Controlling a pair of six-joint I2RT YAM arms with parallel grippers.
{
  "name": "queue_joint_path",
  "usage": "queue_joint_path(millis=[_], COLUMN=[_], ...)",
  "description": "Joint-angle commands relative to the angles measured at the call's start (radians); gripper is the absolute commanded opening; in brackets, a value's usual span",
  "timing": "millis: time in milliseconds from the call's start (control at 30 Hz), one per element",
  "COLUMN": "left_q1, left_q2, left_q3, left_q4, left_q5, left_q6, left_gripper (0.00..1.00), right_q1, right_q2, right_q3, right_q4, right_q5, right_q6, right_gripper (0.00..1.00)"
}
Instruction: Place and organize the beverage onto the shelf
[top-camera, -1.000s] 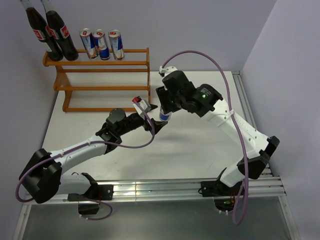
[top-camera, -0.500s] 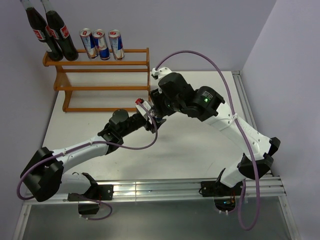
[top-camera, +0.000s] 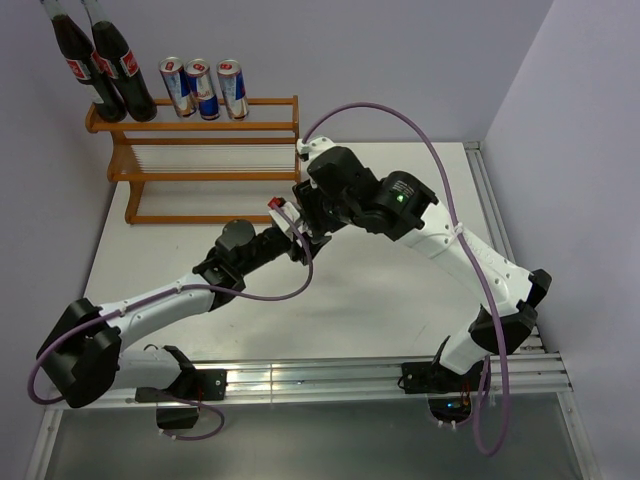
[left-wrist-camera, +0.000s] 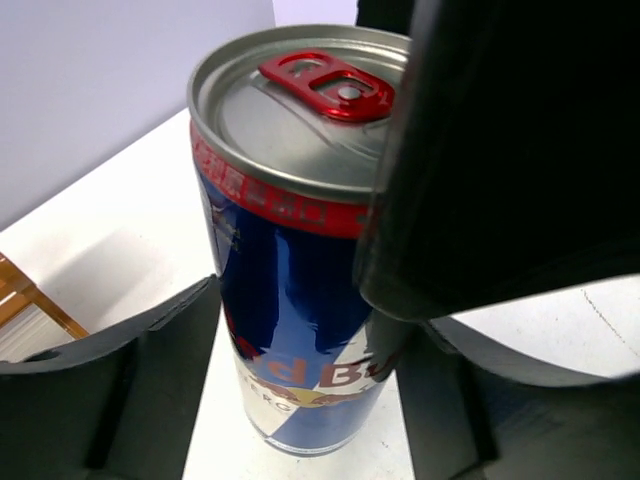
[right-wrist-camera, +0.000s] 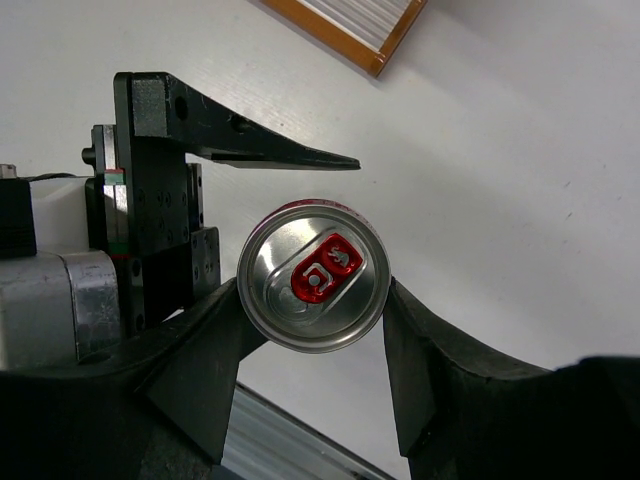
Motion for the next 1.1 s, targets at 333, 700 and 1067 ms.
queue_joint_path(millis=[333, 700, 1067], left_q1=[-0.006, -0.006, -0.006], left_q2=[-0.043, -0.075, -0.071], left_q3=[0.043, 0.026, 0.026], left_q4=[0.035, 0.098, 0.090], left_q5=[-0.001, -0.022, -0.058], left_q6=[-0.050, -0.102, -0.096], left_gripper=[0.01, 0.00, 0.00], right_q1=[0.013, 0.007, -0.027], right_q2=[-0.017, -0.062, -0.083], right_q3=[0.033, -0.076, -0.107], right_q4=[0.087, 0.216, 0.258], right_q5=[0.005, -0.147, -0.226], right_q6=[0.004, 0.032, 0.059], right_gripper=[0.42, 0.68, 0.70])
